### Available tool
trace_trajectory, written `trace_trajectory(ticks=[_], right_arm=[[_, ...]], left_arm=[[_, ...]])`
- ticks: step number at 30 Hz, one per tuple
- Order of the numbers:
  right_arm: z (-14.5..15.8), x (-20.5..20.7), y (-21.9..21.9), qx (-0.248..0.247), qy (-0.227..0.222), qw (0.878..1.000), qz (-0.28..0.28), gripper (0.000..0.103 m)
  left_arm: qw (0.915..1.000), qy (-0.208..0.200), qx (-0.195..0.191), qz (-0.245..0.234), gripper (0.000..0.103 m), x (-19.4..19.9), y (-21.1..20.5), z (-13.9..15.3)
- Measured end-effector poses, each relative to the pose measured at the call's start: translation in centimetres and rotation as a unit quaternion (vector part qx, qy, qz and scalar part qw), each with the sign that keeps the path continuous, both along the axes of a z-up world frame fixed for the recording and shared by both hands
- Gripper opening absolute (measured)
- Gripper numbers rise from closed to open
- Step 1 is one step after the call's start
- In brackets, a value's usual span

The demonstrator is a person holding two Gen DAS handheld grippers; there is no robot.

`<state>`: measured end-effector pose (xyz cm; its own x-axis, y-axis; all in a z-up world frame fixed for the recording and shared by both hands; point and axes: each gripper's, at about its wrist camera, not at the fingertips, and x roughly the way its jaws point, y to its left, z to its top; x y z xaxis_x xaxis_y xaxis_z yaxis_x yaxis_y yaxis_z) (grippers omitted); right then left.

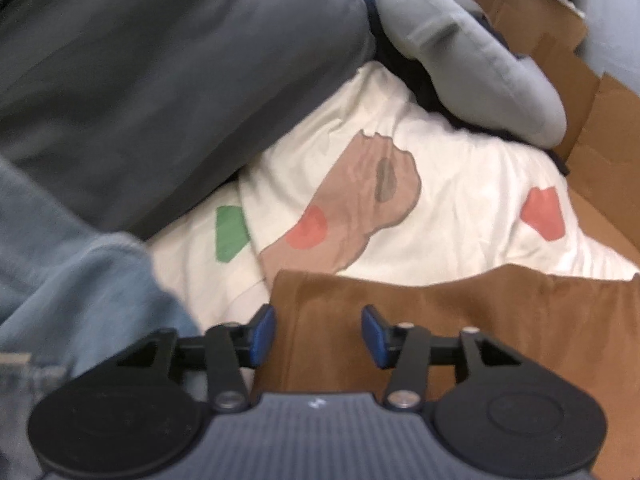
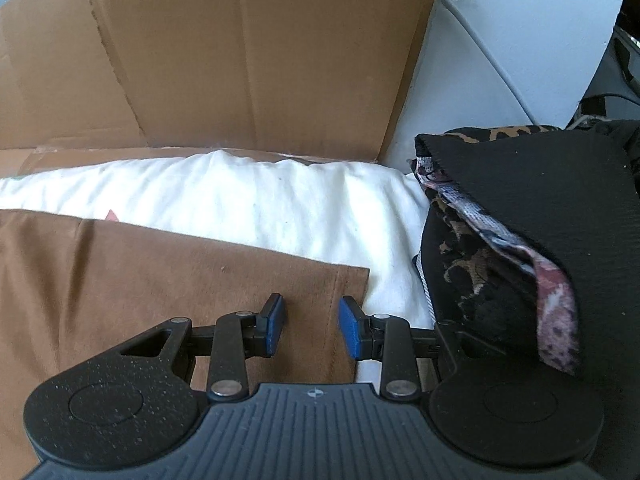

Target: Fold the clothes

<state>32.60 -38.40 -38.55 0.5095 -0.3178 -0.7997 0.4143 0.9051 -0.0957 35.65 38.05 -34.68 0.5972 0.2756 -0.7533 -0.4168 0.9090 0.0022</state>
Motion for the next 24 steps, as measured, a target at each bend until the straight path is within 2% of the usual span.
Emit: trace_trajectory(ticks=[6, 9, 11, 12, 13, 15, 20, 24], right_arm=[[-0.1, 0.2, -0.2, -0.004, 0.004, 1.000, -0.004, 0.039], [-0.1, 0.4, -0.2, -0.012, 0.006, 1.000, -0.003, 0.040], [-0.2, 0.3, -0.1, -0.016, 0.005, 1.000, -0.003, 0.040], [-0.2, 0.3, -0.1, -0.016, 0.004, 1.000, -0.004, 0.040], [-0.2, 0.2, -0.1, -0.014, 0.003, 1.000, -0.007, 0.040], [-0.1, 0.2, -0.2, -0.013, 0.002, 1.000, -0.011, 0.040], [-0.2, 0.4, 0.1, -0.028, 0.003, 1.000, -0.007, 0.041], [0.0, 0.5, 0.1, -0.030, 0.006, 0.999, -0.009, 0.041]], left_arm=[[0.9995, 0.017, 0.021, 0.018, 0.065, 1.7, 0.5, -1.2], [0.9993, 0.020, 0.029, 0.010, 0.064, 1.9, 0.7, -1.4], [0.9993, 0.017, 0.032, 0.011, 0.053, 1.8, 0.8, -1.4], [0.9991, 0.015, 0.036, 0.012, 0.038, 1.7, 0.8, -1.4], [0.9991, 0.013, 0.041, 0.008, 0.016, 1.7, 0.8, -1.3], [0.9989, 0.010, 0.046, 0.001, 0.010, 1.7, 0.7, -1.1], [0.9962, 0.018, 0.083, 0.018, 0.012, 2.1, 0.6, -1.2], [0.9930, 0.025, 0.111, 0.032, 0.032, 2.4, 0.3, -0.7]])
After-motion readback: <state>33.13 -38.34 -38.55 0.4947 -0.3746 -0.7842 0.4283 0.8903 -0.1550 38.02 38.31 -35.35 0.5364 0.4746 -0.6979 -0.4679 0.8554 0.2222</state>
